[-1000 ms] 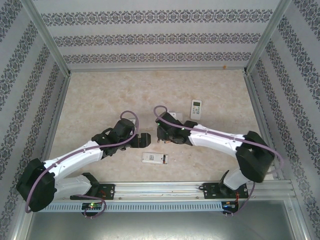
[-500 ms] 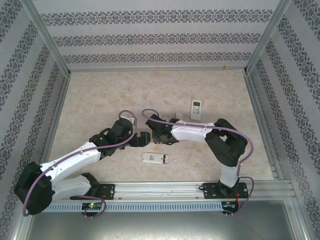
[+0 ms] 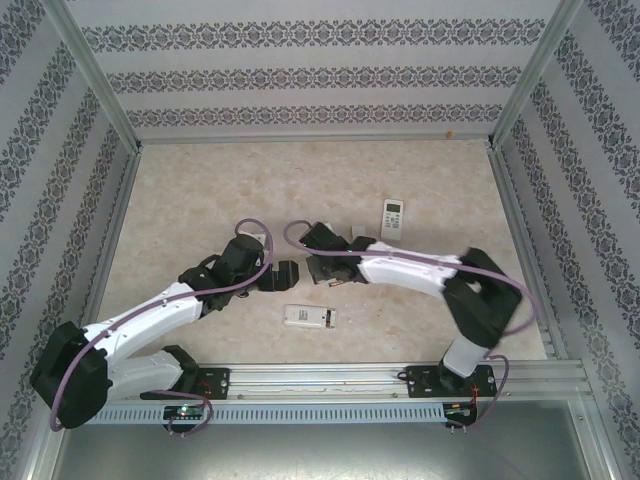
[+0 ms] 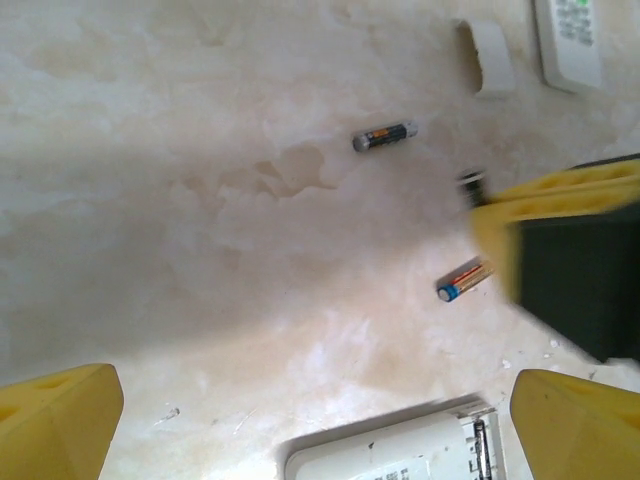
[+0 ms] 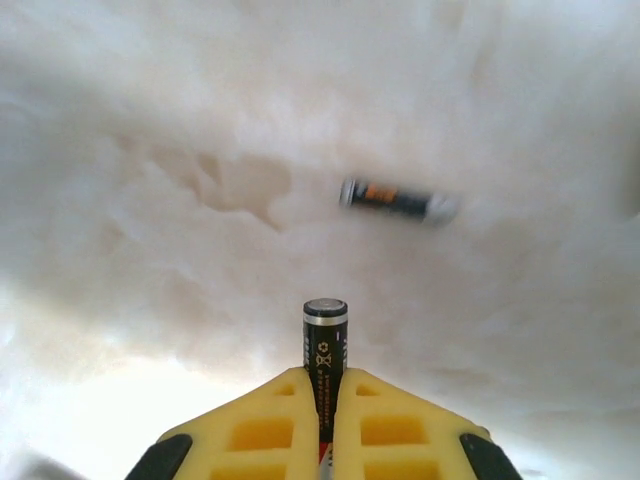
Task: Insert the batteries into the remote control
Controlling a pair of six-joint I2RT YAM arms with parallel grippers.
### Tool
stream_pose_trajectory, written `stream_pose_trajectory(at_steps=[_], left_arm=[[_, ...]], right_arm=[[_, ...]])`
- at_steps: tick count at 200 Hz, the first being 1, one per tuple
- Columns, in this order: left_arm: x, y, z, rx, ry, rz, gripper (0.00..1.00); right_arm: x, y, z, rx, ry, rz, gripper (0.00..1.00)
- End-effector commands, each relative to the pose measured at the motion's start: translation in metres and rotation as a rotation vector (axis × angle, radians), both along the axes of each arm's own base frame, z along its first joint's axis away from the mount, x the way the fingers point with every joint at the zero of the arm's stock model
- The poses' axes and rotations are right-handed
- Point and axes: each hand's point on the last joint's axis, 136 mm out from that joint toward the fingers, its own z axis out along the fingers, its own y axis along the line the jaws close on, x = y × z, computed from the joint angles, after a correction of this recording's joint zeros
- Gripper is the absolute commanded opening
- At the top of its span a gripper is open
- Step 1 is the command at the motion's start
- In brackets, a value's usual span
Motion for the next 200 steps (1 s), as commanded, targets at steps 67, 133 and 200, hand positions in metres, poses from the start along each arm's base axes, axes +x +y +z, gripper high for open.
stream_pose_trajectory(at_steps=[67,133,200], left_arm=[[0.007,0.001,0.042,-0.029,-0.336,-0.126,1.00],[-0.007,-0.008,0.054,-0.019,-0.517,-0.296,1.00],[-0.016,-0.010,0.052,-0.033,-0.547,-0.336,1.00]], right_arm=[[-0.059,-0.065,0.032,-0.584,-0.668,1.449,0.00],[-0.093,-0.081,-0.014,-0.813,-0.542,1.959,0.00],[-0.104,-0.041,-0.022,-0.767,-0.611,2.202,0.00]])
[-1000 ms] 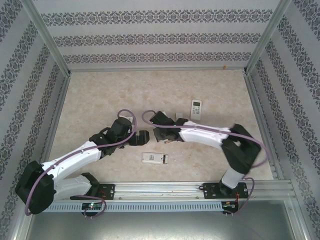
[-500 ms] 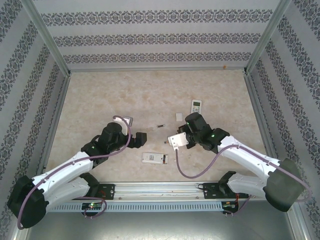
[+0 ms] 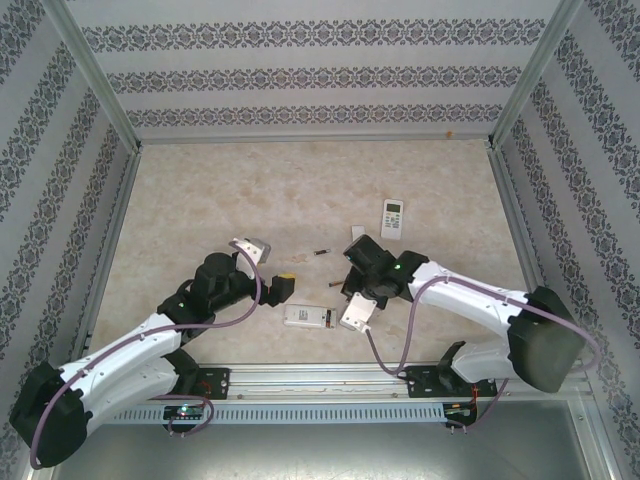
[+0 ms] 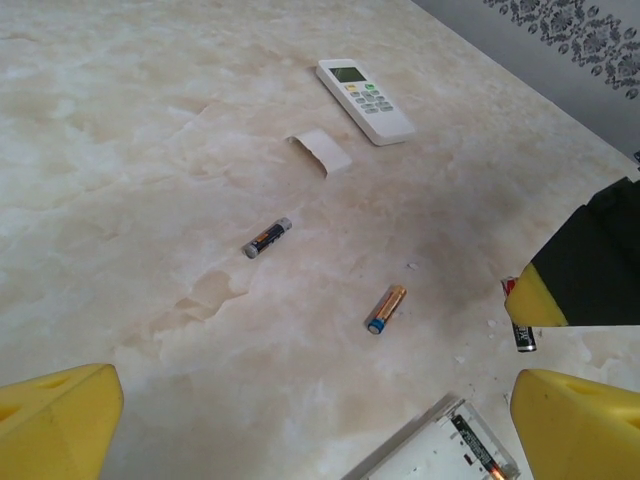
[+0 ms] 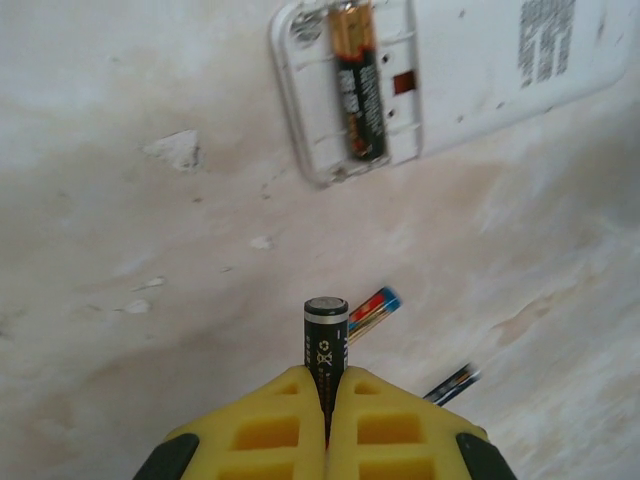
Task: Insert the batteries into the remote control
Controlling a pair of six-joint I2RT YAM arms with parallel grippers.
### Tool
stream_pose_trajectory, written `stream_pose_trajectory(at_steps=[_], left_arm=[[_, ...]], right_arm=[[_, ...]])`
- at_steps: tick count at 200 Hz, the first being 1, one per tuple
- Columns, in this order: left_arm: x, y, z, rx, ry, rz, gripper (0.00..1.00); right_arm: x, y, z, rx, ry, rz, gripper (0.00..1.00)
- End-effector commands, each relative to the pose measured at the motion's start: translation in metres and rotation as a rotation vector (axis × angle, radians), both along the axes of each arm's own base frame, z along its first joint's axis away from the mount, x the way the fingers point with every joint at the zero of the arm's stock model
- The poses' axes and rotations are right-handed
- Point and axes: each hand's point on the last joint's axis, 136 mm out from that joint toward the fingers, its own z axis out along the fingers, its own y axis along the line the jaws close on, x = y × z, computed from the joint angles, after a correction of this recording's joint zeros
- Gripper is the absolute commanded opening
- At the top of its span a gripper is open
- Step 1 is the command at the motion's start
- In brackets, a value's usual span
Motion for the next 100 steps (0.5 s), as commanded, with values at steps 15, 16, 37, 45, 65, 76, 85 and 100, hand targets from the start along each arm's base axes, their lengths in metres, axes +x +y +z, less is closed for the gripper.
stream_pose_trajectory(at_steps=[15,16,37,45,65,76,85,100], left_arm=[[0.000,0.004,0.011,-0.022,-0.079,-0.001,1.00],[0.000,0.004,0.011,-0.021,-0.079,0.000,1.00],[-0.001,0.006,0.010,-0.016,-0.082,0.002,1.00],[-0.001,0.006,0.009,-0.012,-0.082,0.001,1.00],[-0.001,0.007,0.008,-0.003,-0.078,0.004,1.00],[0.000,0.007,0.007,-0.002,-0.078,0.007,1.00],[0.001,0.007,0.007,-0.003,-0.076,0.009,1.00],[0.001,0.006,0.008,-0.007,-0.074,0.006,1.00]], right_arm=[[-0.022,0.019,-0.007,-0.014,0.050,0.162,0.00],[-0.022,0.019,-0.007,-0.016,0.051,0.164,0.00],[-0.033,0.023,-0.017,-0.034,0.083,0.194,0.00],[-0.036,0.024,-0.020,-0.037,0.092,0.200,0.00],[-0.040,0.025,-0.028,-0.042,0.111,0.195,0.00],[-0.040,0.026,-0.033,-0.043,0.115,0.189,0.00],[-0.041,0.028,-0.035,-0.038,0.117,0.185,0.00],[-0.041,0.031,-0.039,-0.034,0.121,0.184,0.00]])
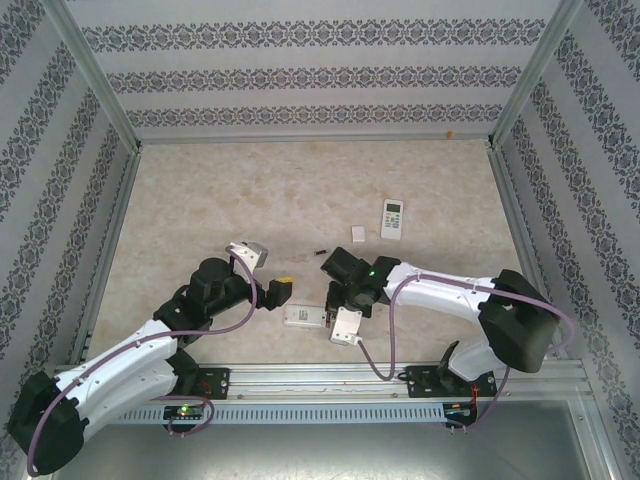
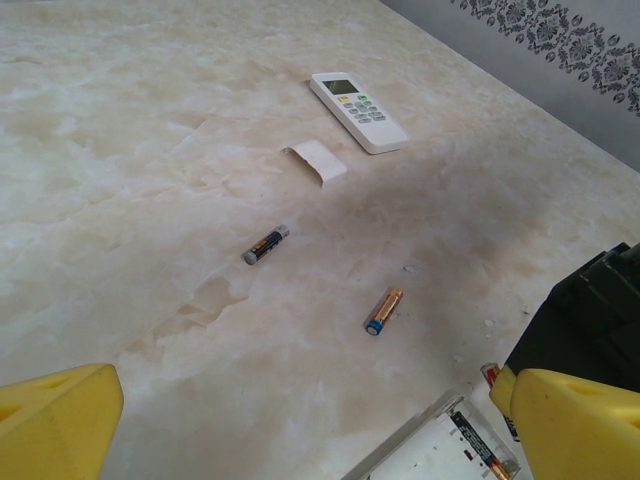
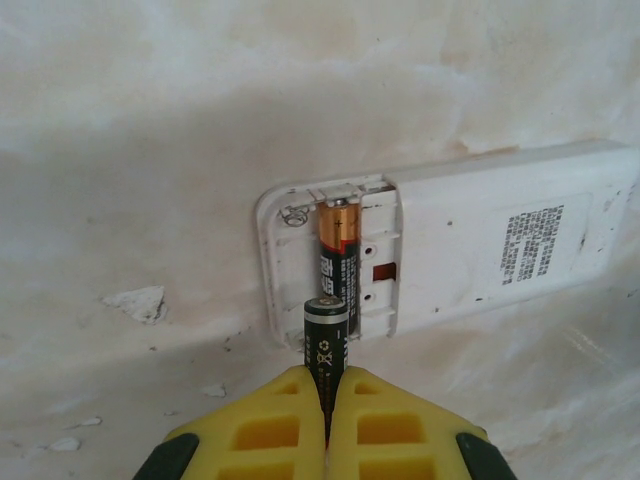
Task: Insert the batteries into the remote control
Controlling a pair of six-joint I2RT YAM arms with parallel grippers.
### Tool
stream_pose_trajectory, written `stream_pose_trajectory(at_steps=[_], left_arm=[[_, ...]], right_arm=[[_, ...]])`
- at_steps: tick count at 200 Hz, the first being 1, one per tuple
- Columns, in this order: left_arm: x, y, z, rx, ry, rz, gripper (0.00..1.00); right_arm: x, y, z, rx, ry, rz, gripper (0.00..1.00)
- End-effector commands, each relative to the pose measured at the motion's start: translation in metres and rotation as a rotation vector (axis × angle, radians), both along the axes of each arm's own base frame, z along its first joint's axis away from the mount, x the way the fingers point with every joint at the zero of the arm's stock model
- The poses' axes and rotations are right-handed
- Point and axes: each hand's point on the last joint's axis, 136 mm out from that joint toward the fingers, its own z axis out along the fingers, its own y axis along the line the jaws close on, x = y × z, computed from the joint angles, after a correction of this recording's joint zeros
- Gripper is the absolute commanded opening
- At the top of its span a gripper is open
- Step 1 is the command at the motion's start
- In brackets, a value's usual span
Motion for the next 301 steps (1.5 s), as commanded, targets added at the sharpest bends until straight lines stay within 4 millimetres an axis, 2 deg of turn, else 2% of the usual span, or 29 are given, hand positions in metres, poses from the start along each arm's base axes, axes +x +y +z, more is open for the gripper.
stream_pose_trajectory(at_steps=[1,44,102,154,206,218,246,254,266,276,290,301], left_arm=[[0.005,0.002,0.004,0.001,-0.032,0.012,1.00],[0.006,0.003,0.002,0.003,-0.026,0.020,1.00],[0.006,0.004,0.002,0.005,-0.023,0.025,1.00],[0.007,0.003,0.002,-0.001,-0.020,0.026,1.00],[0.007,0.003,0.001,-0.012,-0.001,0.034,1.00],[0.008,0.003,0.000,-0.010,0.021,0.045,1.00],[0.012,0.012,-0.010,-0.017,0.123,0.133,1.00],[0.014,0.017,-0.015,-0.016,0.172,0.183,1.00],[0.015,0.023,-0.022,0.003,0.257,0.242,1.00],[0.014,0.025,-0.028,0.028,0.337,0.274,1.00],[0.010,0.022,-0.040,0.071,0.447,0.272,0.99],[0.007,0.015,-0.048,0.089,0.520,0.244,0.96]], right_arm=[[-0.013,0.003,-0.012,0.000,0.051,0.021,0.00],[-0.017,0.005,-0.019,-0.011,0.071,0.028,0.00],[-0.026,-0.004,-0.026,-0.049,0.100,0.041,0.02],[-0.029,-0.001,-0.025,-0.037,0.104,0.030,0.14],[-0.026,0.013,-0.009,0.027,0.104,-0.036,0.21],[-0.025,0.017,0.000,0.061,0.112,-0.082,0.22],[-0.032,0.025,0.025,0.166,0.141,-0.186,0.33],[-0.031,0.030,0.035,0.221,0.153,-0.251,0.34],[-0.026,0.045,0.057,0.352,0.196,-0.443,0.35],[-0.013,0.060,0.084,0.521,0.267,-0.702,0.34],[0.020,0.067,0.126,0.807,0.403,-1.182,0.29],[0.048,0.049,0.144,0.993,0.560,-1.647,0.27]])
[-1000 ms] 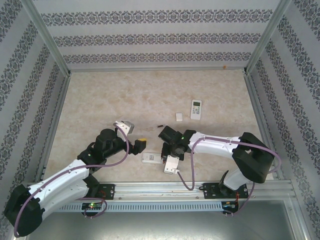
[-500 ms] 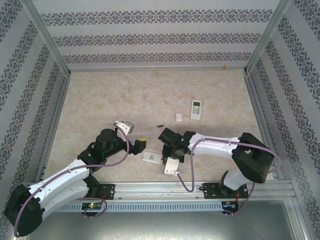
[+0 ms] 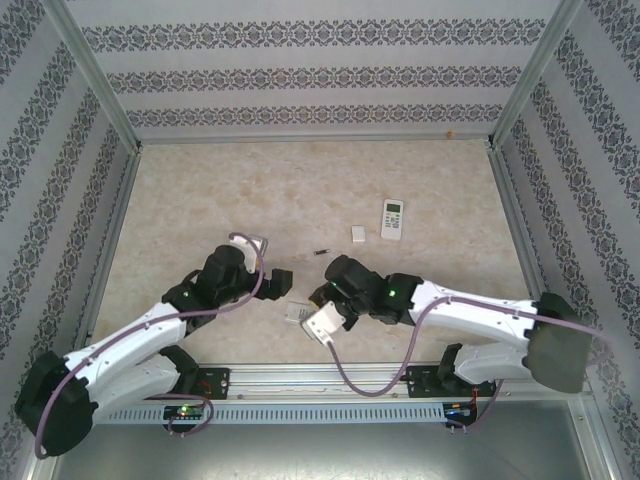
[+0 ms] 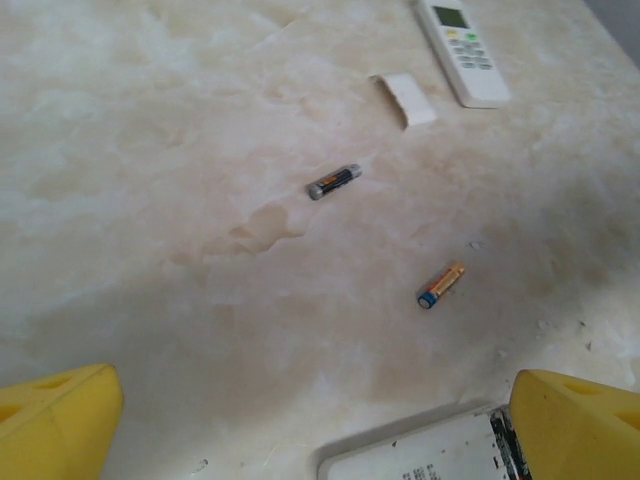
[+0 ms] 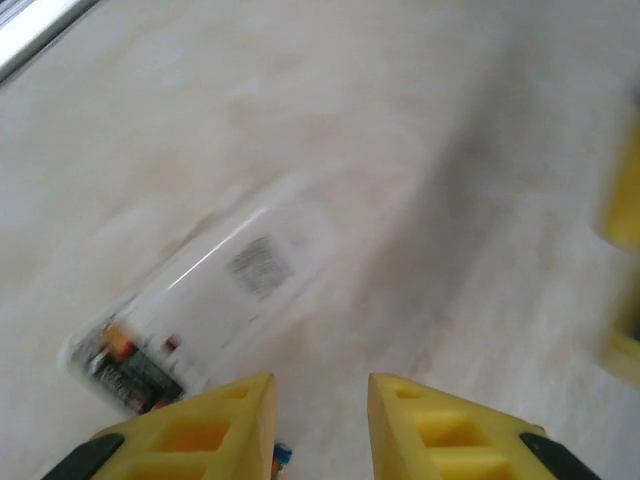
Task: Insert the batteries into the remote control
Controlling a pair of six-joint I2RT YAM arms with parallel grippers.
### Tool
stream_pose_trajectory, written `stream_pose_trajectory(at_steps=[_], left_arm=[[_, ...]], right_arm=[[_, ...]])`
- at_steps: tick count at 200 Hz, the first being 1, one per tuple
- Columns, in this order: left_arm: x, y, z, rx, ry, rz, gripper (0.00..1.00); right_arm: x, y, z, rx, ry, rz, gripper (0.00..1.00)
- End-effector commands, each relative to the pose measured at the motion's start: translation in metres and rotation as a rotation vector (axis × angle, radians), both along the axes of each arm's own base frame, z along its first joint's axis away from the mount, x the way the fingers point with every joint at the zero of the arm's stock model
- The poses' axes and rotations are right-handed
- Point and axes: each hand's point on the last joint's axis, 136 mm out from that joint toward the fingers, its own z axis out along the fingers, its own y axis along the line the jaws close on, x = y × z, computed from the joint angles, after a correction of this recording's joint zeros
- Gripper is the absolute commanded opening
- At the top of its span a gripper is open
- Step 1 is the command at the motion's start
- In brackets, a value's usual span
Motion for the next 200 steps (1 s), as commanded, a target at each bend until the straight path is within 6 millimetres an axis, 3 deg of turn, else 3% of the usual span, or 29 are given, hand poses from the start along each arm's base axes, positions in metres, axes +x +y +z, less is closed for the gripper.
stream_pose_trajectory(at_steps=[1,10,19,33,48,66,121,200], left_arm=[[-0.011,0.004,-0.024,0.031,0.228,0.048,0.96],[-0.012,-0.003,-0.031,0.024,0.286,0.028,0.93],[-0.013,-0.011,-0.035,0.007,0.339,0.005,0.90],[-0.018,-0.021,-0.042,-0.011,0.420,-0.030,0.86],[-0.024,-0.029,-0.048,-0.011,0.490,-0.067,0.81],[-0.031,-0.032,-0.060,0.011,0.569,-0.098,0.78],[-0.040,-0.038,-0.086,0.016,0.693,-0.114,0.74],[-0.054,-0.041,-0.099,-0.024,0.766,-0.126,0.66]], right_arm=[[0.061,-0.005,0.062,0.585,0.418,-0.956,0.26],[0.071,-0.029,0.054,0.707,0.616,-1.296,0.26],[0.067,-0.042,0.036,0.749,0.857,-1.546,0.24],[0.050,-0.034,0.013,0.753,1.172,-1.684,0.19],[0.034,-0.037,-0.007,0.747,1.314,-1.824,0.12],[0.020,-0.049,-0.029,0.695,1.365,-1.962,0.13],[0.004,-0.051,-0.069,0.504,1.300,-2.040,0.16],[-0.003,-0.048,-0.094,0.423,1.260,-2.096,0.17]])
